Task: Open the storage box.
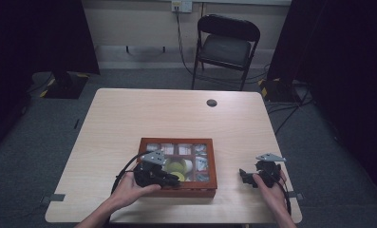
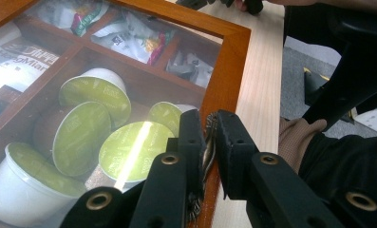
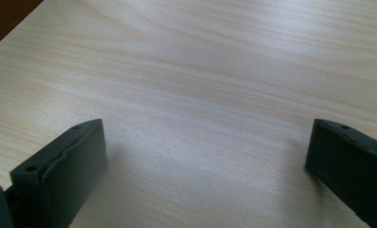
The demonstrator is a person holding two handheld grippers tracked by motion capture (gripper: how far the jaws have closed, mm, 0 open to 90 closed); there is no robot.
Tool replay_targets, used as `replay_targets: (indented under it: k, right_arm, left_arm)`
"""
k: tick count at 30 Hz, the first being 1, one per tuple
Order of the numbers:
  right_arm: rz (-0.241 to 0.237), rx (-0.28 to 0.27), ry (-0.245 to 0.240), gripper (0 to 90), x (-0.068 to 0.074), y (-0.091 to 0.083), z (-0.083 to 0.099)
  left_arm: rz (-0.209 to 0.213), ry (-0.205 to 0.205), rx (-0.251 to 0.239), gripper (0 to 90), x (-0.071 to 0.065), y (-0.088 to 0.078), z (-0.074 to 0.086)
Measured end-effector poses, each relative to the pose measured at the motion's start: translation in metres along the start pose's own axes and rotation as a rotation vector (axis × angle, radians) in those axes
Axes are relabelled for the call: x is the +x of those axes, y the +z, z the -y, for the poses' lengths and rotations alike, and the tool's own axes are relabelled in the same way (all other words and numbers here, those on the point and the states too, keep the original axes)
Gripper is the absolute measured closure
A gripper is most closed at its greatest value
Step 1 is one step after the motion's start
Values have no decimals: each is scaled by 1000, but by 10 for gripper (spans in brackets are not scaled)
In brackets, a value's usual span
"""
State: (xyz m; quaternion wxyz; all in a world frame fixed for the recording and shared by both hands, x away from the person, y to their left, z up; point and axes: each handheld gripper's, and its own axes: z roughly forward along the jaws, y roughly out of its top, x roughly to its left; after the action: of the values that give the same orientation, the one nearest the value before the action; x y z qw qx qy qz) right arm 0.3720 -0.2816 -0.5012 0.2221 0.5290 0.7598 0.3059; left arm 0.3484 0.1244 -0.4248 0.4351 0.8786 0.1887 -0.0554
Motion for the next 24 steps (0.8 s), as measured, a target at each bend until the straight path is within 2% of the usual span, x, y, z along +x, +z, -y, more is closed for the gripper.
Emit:
replay_targets:
  k: [8, 13, 19, 21, 24]
  right_arm:
    - [-1, 0, 0, 0, 0, 0, 0]
    - [-1, 0, 0, 0, 0, 0, 0]
    - [-1, -1, -1, 0, 0, 0, 0]
    - [-1, 0, -1, 0, 0, 0, 0]
    - [-1, 0, -1, 0, 0, 0, 0]
  left_arm:
    - [6, -12, -33, 812, 1, -7, -6]
    - [6, -25, -22, 811, 1, -8, -8]
    - [19, -41, -44, 811, 3, -12, -11]
    - [18, -53, -32, 810, 3, -13, -14]
    - [13, -46, -22, 810, 2, -12, -14]
